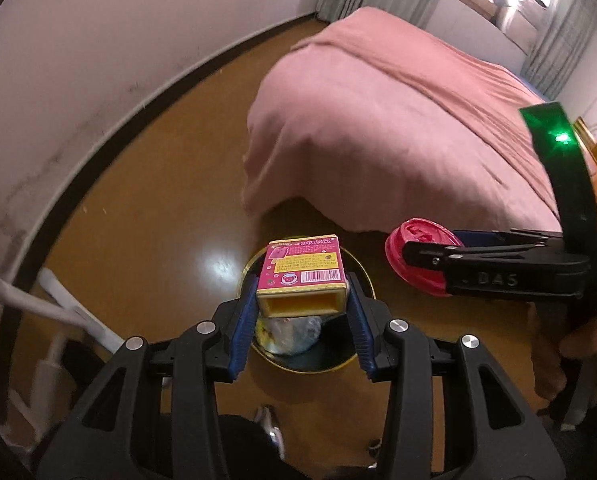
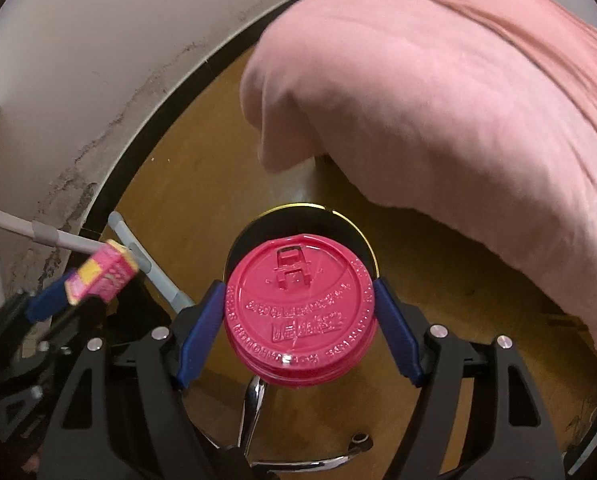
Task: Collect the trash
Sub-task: 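Carry the lid and box over the bin and open both tools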
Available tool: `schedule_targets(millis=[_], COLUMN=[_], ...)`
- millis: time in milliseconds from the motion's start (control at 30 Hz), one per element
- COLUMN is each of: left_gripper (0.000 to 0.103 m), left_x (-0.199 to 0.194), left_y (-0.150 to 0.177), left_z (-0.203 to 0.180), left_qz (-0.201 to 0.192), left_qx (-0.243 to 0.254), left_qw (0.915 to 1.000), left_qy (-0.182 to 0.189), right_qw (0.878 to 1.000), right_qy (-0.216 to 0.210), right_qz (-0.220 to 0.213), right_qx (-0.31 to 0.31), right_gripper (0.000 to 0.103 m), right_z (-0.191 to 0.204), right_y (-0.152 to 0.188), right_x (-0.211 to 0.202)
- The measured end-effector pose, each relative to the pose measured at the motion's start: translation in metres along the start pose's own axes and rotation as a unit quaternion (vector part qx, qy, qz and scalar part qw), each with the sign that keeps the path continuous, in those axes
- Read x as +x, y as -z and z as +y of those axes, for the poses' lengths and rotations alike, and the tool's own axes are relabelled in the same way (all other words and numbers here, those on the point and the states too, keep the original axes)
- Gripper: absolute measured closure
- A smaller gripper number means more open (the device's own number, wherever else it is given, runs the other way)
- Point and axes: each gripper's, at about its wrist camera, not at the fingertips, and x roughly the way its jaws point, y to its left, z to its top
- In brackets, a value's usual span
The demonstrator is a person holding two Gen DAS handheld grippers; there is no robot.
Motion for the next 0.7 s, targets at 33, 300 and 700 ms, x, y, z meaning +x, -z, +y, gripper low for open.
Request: schedule_targets(millis=[33,300,700], left_gripper=[0.061,0.061,0.061], left_x=[0.008,0.028,0.034], left_y=[0.002,0.014,0.017], left_z=[0.001,0.002,0.007], left_qz=[0.006,0.029,0.036], left_qx=[-0.003,-0.008,-0.017], left_qw=[1.0000,0.9995,0.9991], left_qy=[0.000,0.009,0.015], right_qw=[1.000,1.000,1.000], right_qy=[0.001,0.004,-0.009], right_qz=[0.002,0.007,0.002], right_qx=[0.001,0.006,0.014], right_gripper=[0.031,0.031,0.025], right_z=[0.000,-0.002,-0.002], right_y=[0.001,0.004,0.003], right_x=[0.002,0.004,0.006])
